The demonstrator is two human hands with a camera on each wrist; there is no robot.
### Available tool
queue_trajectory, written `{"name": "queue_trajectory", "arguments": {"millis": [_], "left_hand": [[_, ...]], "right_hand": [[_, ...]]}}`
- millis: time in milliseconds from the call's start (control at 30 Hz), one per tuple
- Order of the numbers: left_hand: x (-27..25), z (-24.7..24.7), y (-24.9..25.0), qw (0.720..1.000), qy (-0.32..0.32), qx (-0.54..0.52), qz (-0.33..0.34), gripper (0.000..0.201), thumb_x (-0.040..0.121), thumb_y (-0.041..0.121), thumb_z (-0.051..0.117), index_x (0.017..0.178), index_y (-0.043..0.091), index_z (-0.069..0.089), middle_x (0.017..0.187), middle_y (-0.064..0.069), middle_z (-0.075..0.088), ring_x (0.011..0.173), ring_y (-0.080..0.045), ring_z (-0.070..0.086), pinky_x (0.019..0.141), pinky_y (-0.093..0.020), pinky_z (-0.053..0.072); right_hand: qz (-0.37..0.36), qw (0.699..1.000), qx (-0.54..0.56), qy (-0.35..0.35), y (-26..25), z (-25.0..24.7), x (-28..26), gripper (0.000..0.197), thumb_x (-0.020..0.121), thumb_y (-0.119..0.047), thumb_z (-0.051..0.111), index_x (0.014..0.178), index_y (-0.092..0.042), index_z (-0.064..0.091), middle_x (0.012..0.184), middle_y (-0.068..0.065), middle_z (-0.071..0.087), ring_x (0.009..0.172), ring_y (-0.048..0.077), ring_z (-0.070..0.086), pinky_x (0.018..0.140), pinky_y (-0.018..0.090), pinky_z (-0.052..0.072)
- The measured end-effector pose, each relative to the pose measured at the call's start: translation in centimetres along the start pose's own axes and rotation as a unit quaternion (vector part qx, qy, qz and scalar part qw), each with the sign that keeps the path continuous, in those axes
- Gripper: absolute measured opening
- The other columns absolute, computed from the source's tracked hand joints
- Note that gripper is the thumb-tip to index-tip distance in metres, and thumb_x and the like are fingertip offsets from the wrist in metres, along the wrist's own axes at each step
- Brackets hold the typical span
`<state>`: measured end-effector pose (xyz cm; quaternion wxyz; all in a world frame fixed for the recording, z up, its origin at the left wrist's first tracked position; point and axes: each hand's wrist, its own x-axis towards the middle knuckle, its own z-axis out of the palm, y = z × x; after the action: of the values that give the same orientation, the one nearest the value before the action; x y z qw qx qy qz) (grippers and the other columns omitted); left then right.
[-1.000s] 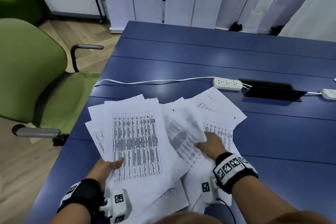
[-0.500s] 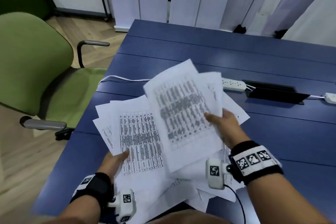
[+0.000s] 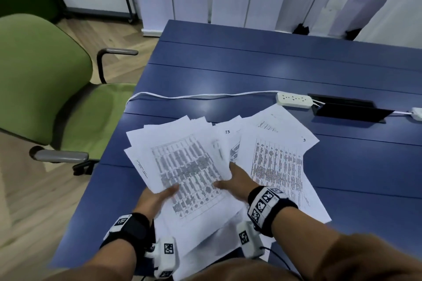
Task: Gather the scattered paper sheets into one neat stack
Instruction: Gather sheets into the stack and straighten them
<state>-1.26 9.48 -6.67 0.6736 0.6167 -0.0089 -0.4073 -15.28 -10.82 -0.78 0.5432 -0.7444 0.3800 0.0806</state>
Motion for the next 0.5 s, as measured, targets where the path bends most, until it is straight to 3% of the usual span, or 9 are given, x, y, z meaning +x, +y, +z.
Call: {"name": "queue_trajectory", "arguments": {"millis": [67,100,167,233,300,333,433,500], "left_hand": [[0.5,-0.8,-0.7,1.0,0.003,0.024,0.001,0.101,0.035,0.035,0.098,0.124,0.015,0.055,0.122,-0.003,0.064,0.116,-0.023,0.059,0.104,-0.041,0.04],[0.5,-1.0,-0.7,1.0,0.0,0.018,-0.007,0.109,0.027,0.035,0.099,0.124,0.013,0.054,0.118,-0.003,0.064,0.113,-0.023,0.06,0.103,-0.04,0.04],[0.3,-0.9,-0.4,1.0,-0.01,0.012,-0.021,0.105,0.034,0.025,0.098,0.126,0.009,0.051,0.115,-0.003,0.064,0.109,-0.022,0.06,0.103,-0.038,0.037],[0.3,-0.9,-0.3,0.999,-0.004,0.034,-0.024,0.092,0.049,0.011,0.091,0.131,0.006,0.049,0.122,-0.007,0.063,0.114,-0.025,0.058,0.107,-0.041,0.036],[0.3,-1.2,-0.2,0.997,0.018,0.067,-0.03,0.09,0.052,0.007,0.092,0.131,0.006,0.049,0.124,-0.007,0.062,0.117,-0.025,0.056,0.108,-0.043,0.035],[0.6,-1.5,-0.5,0.996,0.034,0.082,-0.028,0.092,0.049,0.01,0.094,0.129,0.006,0.049,0.123,-0.005,0.062,0.116,-0.025,0.056,0.108,-0.043,0.035],[1.2,-1.7,-0.9,0.993,0.041,0.108,-0.029,0.107,0.03,0.025,0.1,0.125,0.006,0.053,0.12,-0.006,0.066,0.115,-0.027,0.059,0.107,-0.048,0.038],[0.8,-1.2,-0.5,0.994,0.041,0.103,-0.02,0.096,0.033,0.015,0.098,0.119,0.005,0.056,0.111,-0.006,0.069,0.107,-0.025,0.063,0.104,-0.044,0.04]], "right_hand": [[0.017,0.999,0.027,0.028,1.0,-0.5,0.7,0.091,0.075,-0.04,0.077,0.146,-0.011,0.028,0.148,0.005,0.037,0.133,0.026,0.04,0.108,0.036,0.034],[0.032,0.994,0.043,0.099,1.6,-1.4,0.9,0.088,0.072,-0.041,0.079,0.142,-0.013,0.033,0.145,0.009,0.042,0.127,0.026,0.045,0.104,0.037,0.038],[0.105,0.955,-0.002,0.279,3.6,-4.3,1.0,0.085,0.068,-0.042,0.081,0.136,-0.013,0.039,0.136,0.015,0.046,0.123,0.03,0.045,0.1,0.044,0.041],[0.242,0.894,-0.065,0.372,6.0,-7.5,-0.1,0.091,0.067,-0.048,0.08,0.135,-0.007,0.036,0.136,0.02,0.042,0.127,0.037,0.039,0.101,0.049,0.037],[0.332,0.858,-0.086,0.384,8.0,-9.6,-1.5,0.104,0.06,-0.058,0.08,0.133,0.0,0.033,0.135,0.024,0.041,0.125,0.038,0.039,0.1,0.046,0.037],[0.343,0.856,-0.091,0.377,9.0,-10.2,-1.9,0.109,0.057,-0.06,0.081,0.133,0.001,0.033,0.134,0.024,0.042,0.124,0.039,0.041,0.101,0.045,0.037],[0.316,0.888,-0.006,0.334,10.7,-10.9,-1.5,0.103,0.056,-0.047,0.087,0.134,-0.003,0.037,0.137,0.023,0.045,0.123,0.041,0.047,0.101,0.05,0.042],[0.302,0.9,0.026,0.312,10.8,-10.9,-1.4,0.091,0.049,-0.051,0.087,0.124,-0.013,0.052,0.134,0.019,0.05,0.117,0.039,0.053,0.1,0.05,0.045]]}}
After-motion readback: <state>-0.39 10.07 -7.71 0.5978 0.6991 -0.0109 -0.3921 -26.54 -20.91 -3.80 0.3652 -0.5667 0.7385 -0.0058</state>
